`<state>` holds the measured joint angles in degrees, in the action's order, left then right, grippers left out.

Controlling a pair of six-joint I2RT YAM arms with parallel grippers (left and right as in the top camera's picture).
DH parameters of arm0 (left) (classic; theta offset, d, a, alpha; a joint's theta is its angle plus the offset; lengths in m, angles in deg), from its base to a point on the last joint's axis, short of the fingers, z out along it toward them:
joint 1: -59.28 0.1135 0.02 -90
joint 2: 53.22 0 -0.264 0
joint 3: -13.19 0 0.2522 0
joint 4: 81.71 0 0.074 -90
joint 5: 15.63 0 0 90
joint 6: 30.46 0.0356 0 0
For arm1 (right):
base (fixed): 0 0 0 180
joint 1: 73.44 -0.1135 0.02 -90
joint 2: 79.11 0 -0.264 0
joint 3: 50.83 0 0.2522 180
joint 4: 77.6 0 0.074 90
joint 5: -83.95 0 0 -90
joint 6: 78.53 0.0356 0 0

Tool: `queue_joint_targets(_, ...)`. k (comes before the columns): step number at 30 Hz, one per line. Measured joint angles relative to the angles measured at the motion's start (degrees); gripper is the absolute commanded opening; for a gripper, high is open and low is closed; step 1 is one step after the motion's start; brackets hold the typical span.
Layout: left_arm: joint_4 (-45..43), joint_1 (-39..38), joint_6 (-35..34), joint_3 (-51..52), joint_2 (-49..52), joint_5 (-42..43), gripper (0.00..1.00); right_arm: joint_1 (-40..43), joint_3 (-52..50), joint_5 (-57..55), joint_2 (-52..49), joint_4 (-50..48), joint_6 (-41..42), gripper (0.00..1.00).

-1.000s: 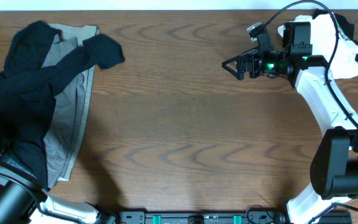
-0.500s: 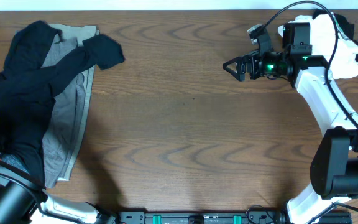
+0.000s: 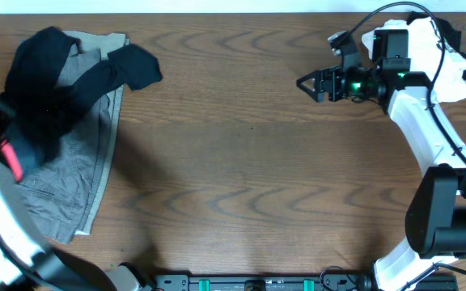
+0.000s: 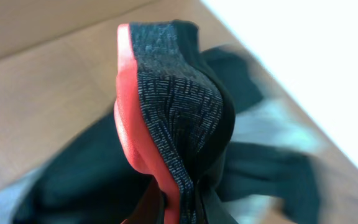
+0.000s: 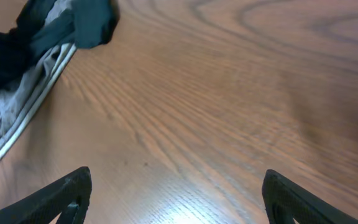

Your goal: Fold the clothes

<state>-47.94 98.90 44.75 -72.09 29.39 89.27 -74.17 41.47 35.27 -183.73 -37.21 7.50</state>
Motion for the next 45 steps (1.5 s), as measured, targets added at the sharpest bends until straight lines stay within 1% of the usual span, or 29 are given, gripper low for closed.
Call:
queue_joint_targets(3,-2.1,-7.0,-0.1,-0.1,-4.7,3.4,0.06,1.7,0.0,0.1,0.2,-0.9,0.7,0.85)
queue_joint_targets(5,-4.0,-13.4,-0.2,-0.1,-6.8,5.7,0.06,3.3,0.0,0.2,1.0,-0.7,1.1,0.84)
queue_joint_targets(8,-7.4,-22.9,-0.3,-0.2,-7.8,7.7,0.06,5.5,0.0,0.1,4.0,1.5,1.7,0.88)
queue_joint_targets(12,-12.9,-37.2,-0.4,-0.2,-6.6,9.2,0.06,9.4,0.1,-0.4,12.6,5.7,2.0,0.91)
queue_joint_targets(16,-17.4,-47.8,-0.4,-0.3,-2.7,9.8,0.06,12.8,0.4,-2.2,20.8,9.8,1.9,0.91)
queue_joint_targets(18,-18.7,-52.2,-0.4,-0.3,0.5,10.3,0.06,13.8,0.6,-3.1,23.1,11.4,1.9,0.92)
queue_joint_targets(24,-20.2,-61.0,-1.0,-0.3,12.0,10.4,0.06,14.9,0.6,-5.5,24.1,14.9,1.9,0.92)
queue_joint_targets(27,-22.6,-64.6,-2.4,-0.3,17.0,10.4,0.06,14.9,0.6,-6.2,23.7,15.0,1.9,0.92)
queue_joint_targets(32,-31.3,-70.8,-3.6,-0.3,23.3,10.2,0.06,14.9,0.6,-6.6,23.6,14.8,1.9,0.92)
queue_joint_targets(37,-43.3,-76.4,-6.6,-0.3,27.5,8.4,0.07,14.9,0.6,-6.9,23.6,14.7,1.9,0.92)
queue_joint_targets(38,-45.6,-77.5,-7.2,-0.3,28.0,7.7,0.17,14.9,0.6,-6.9,23.6,14.6,1.9,0.92)
queue_joint_targets(39,-47.4,-78.4,-7.6,-0.3,28.3,7.0,0.36,14.9,0.6,-6.9,23.6,14.5,1.9,0.92)
queue_joint_targets(40,-48.7,-79.5,-7.8,-0.3,28.6,6.1,0.73,14.9,0.6,-6.9,23.6,14.4,1.9,0.92)
queue_joint_targets(41,-49.1,-80.4,-8.0,-0.3,28.7,5.2,0.94,14.9,0.6,-6.9,23.6,14.4,1.9,0.92)
queue_joint_targets(42,-49.2,-81.1,-8.1,-0.3,28.8,4.5,0.98,14.9,0.6,-6.9,23.6,14.3,1.9,0.92)
queue_joint_targets(45,-49.2,-83.5,-8.7,-0.3,28.8,2.0,0.98,14.9,0.6,-7.0,23.6,14.3,1.9,0.93)
